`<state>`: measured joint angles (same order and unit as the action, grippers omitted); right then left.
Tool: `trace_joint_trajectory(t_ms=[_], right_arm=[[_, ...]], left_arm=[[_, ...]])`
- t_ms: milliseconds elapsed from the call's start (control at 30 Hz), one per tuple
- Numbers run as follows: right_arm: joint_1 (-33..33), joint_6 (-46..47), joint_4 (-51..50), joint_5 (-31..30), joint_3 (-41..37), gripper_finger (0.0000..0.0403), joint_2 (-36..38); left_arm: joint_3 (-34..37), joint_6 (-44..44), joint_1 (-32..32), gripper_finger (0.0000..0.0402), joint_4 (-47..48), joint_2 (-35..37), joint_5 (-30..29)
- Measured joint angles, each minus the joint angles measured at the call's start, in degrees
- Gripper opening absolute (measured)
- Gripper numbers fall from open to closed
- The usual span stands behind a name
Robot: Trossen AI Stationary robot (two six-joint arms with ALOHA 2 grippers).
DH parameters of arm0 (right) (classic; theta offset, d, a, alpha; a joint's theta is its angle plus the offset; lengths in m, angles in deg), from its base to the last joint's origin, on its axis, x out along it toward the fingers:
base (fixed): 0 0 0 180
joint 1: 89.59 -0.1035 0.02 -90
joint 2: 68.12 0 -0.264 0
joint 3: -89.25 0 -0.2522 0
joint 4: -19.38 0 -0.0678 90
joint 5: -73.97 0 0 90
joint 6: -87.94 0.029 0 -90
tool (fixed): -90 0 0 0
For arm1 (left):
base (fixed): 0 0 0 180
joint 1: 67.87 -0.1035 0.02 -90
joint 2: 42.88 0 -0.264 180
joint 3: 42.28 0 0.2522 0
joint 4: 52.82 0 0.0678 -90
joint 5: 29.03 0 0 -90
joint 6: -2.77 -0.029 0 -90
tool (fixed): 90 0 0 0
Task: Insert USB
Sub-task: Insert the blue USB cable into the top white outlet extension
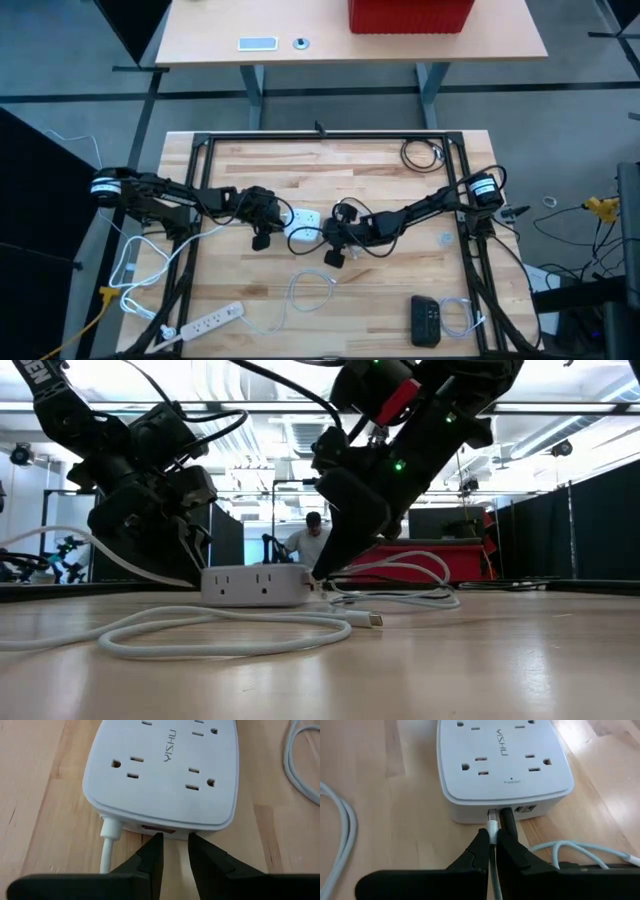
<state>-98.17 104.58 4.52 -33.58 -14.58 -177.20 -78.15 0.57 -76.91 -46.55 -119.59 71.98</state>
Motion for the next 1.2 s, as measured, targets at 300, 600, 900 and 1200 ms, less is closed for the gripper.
trace_joint_trajectory(t_ms=[300,600,900,1200], right_arm=[[0.16,-0.81,3.62,-0.05,-0.1,0.0,-2.46],[0.31,-2.56,8.24,-0.01,-0.24,0.0,-3.54],[0.31,-2.17,8.73,-0.07,-0.19,0.0,-3.32],[0.31,-2.1,9.97,-0.04,-0.08,0.0,-3.1]], left_arm=[[0.12,-0.24,-0.01,0.0077,0.48,0.0,-0.01],[0.31,-3.11,0.03,0.0077,1.34,-0.02,-0.16],[0.31,-6.36,1.35,0.0077,1.36,-0.07,-0.27],[0.31,-7.85,1.55,0.0077,1.89,-0.07,-0.25]])
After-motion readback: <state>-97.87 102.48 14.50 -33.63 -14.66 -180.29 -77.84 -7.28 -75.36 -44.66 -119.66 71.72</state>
